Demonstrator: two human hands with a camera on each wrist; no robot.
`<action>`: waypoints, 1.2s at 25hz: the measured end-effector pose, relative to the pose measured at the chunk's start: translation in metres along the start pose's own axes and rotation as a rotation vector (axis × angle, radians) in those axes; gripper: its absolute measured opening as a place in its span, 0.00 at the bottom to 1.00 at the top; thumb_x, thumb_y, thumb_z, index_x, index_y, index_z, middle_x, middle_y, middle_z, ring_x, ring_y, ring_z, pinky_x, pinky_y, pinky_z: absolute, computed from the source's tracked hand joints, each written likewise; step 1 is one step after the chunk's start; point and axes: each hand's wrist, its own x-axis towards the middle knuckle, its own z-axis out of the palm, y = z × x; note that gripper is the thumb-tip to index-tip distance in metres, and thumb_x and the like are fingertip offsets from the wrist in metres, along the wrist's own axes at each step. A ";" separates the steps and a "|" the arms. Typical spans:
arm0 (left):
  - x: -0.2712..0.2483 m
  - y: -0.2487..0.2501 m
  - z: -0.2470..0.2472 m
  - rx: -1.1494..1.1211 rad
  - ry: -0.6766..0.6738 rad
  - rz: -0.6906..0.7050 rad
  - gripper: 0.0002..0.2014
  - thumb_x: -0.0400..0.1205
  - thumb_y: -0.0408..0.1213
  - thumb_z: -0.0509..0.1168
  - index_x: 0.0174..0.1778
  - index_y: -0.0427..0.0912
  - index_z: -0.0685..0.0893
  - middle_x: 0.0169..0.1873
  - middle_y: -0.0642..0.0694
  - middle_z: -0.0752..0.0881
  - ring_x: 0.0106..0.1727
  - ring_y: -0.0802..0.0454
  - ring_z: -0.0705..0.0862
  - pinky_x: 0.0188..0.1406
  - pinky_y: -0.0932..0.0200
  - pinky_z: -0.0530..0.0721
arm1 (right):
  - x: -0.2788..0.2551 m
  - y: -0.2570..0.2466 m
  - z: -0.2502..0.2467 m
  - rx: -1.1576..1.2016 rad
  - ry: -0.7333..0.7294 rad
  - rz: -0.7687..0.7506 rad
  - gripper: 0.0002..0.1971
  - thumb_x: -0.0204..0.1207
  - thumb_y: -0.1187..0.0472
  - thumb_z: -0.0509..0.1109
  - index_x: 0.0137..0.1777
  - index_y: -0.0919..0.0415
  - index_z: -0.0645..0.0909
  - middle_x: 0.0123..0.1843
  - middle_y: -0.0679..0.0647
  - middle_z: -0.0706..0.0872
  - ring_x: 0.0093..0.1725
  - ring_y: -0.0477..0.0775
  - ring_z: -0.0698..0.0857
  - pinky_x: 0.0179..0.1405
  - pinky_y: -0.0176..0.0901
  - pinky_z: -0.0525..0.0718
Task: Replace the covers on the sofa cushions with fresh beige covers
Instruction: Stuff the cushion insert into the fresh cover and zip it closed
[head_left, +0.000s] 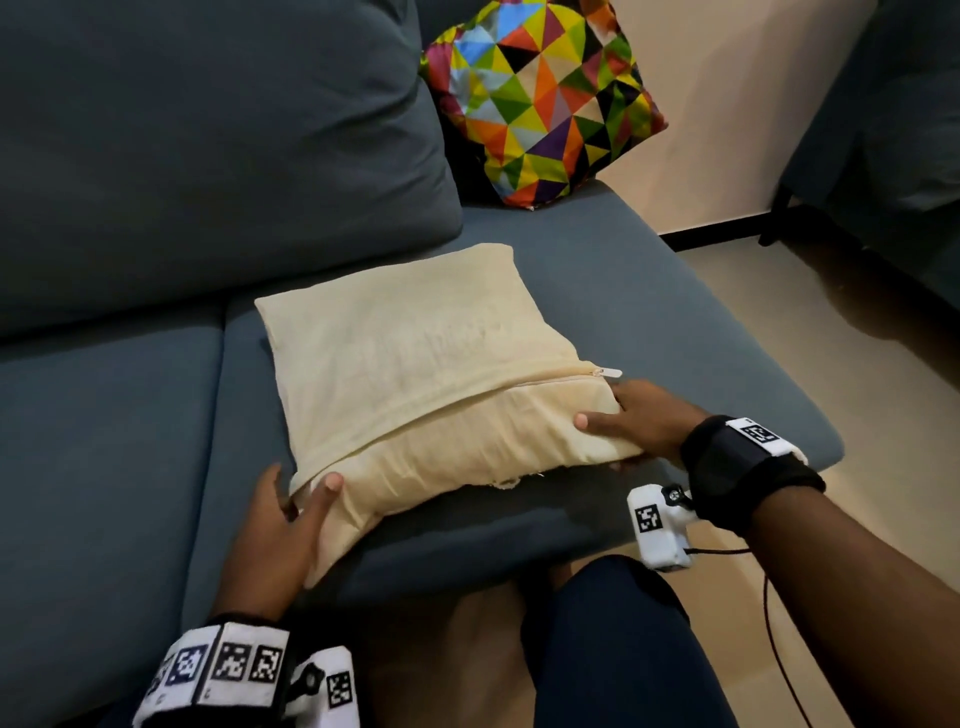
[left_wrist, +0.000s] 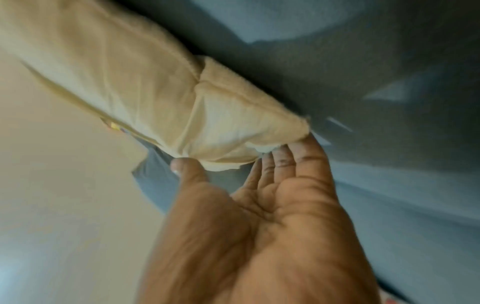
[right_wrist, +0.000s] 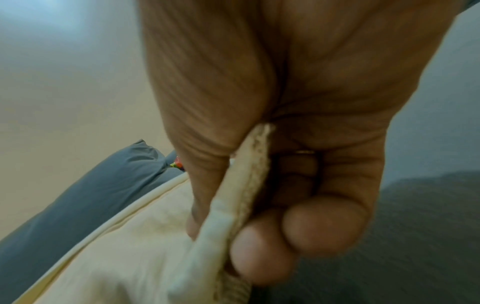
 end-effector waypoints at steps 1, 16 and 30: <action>0.000 -0.005 -0.002 -0.101 -0.031 -0.093 0.39 0.72 0.71 0.68 0.70 0.44 0.79 0.61 0.40 0.87 0.61 0.40 0.86 0.64 0.41 0.82 | -0.002 0.002 0.001 0.090 -0.030 0.049 0.16 0.78 0.50 0.76 0.58 0.61 0.84 0.42 0.60 0.89 0.30 0.56 0.87 0.32 0.46 0.89; -0.021 -0.025 -0.032 -0.432 -0.312 -0.330 0.17 0.87 0.44 0.63 0.58 0.31 0.84 0.31 0.41 0.89 0.28 0.53 0.83 0.22 0.63 0.73 | -0.044 0.024 -0.011 0.394 -0.004 0.150 0.38 0.52 0.37 0.85 0.47 0.70 0.80 0.28 0.61 0.80 0.24 0.53 0.77 0.23 0.40 0.78; 0.010 0.124 -0.177 -0.874 0.093 0.482 0.12 0.88 0.49 0.59 0.54 0.52 0.87 0.49 0.52 0.90 0.49 0.55 0.86 0.50 0.52 0.82 | -0.078 -0.176 -0.046 0.868 0.206 -0.730 0.12 0.86 0.56 0.63 0.59 0.60 0.85 0.46 0.55 0.89 0.47 0.50 0.87 0.51 0.45 0.87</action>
